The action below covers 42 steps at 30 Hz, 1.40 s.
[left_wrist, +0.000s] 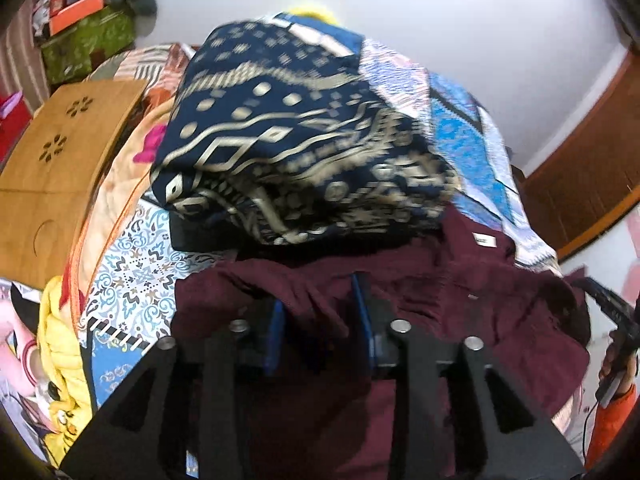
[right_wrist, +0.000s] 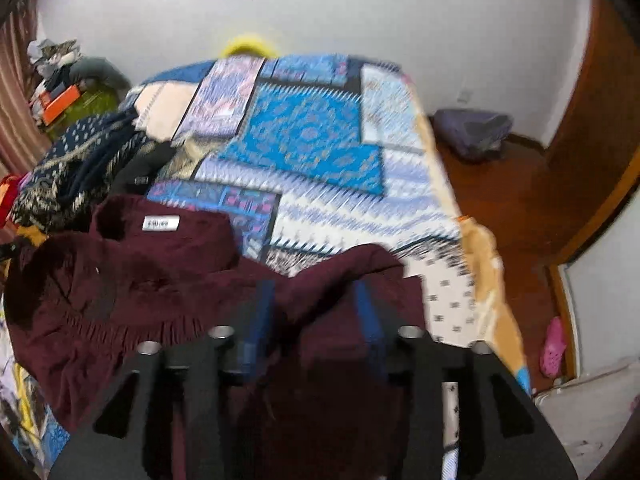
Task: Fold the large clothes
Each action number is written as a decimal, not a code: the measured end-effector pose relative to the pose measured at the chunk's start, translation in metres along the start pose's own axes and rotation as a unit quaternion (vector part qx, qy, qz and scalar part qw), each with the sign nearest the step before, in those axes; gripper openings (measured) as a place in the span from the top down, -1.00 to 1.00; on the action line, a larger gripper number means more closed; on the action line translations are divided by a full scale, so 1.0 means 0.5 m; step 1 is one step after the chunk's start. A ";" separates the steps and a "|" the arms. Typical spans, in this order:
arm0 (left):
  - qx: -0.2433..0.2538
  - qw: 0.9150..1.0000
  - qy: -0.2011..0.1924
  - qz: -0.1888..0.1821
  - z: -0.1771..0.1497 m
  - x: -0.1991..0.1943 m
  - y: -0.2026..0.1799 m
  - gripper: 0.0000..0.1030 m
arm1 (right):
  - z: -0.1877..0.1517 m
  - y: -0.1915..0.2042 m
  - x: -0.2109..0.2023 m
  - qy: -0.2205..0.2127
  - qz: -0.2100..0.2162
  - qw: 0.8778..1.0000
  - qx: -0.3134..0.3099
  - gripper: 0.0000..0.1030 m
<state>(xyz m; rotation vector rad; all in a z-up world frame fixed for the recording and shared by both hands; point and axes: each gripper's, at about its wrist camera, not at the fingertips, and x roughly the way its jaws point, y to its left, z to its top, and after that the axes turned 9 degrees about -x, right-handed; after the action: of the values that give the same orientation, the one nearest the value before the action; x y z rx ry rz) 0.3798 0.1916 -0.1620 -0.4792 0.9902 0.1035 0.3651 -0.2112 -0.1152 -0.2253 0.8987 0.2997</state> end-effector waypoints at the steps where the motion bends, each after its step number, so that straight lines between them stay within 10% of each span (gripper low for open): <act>1: 0.009 1.000 -0.003 0.002 -0.004 -0.014 -0.009 0.34 | 0.000 -0.001 -0.017 -0.011 -0.008 1.000 0.001 -0.10; 4: 0.023 1.000 -0.016 0.011 -0.015 -0.057 -0.028 0.25 | -0.004 0.000 -0.067 -0.033 -0.010 0.999 0.004 -0.17; 7: 0.029 0.999 -0.044 0.011 -0.024 -0.110 -0.038 -0.36 | -0.015 0.002 -0.101 -0.036 0.005 0.999 0.013 -0.19; 11: 0.025 0.996 -0.090 0.010 -0.034 -0.177 -0.037 -0.65 | -0.045 0.000 -0.127 -0.028 0.029 0.999 0.032 -0.22; 29: -0.127 0.991 -0.027 0.000 -0.184 -0.122 0.148 -0.73 | -0.226 -0.074 -0.026 0.072 0.119 0.963 0.232 -0.23; 36: -0.207 0.972 0.046 -0.105 -0.210 -0.025 0.155 -0.74 | -0.215 -0.081 0.014 0.047 0.148 0.941 0.299 -0.28; 42: -0.248 0.960 0.063 -0.111 -0.199 0.046 0.147 -0.73 | -0.204 -0.072 0.028 0.031 0.133 0.945 0.296 -0.20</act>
<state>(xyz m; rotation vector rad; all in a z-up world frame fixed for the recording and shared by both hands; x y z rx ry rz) 0.2931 0.2111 -0.2509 -1.0640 1.0281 0.1210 0.3114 -0.2746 -0.1855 0.4490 1.0440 0.2595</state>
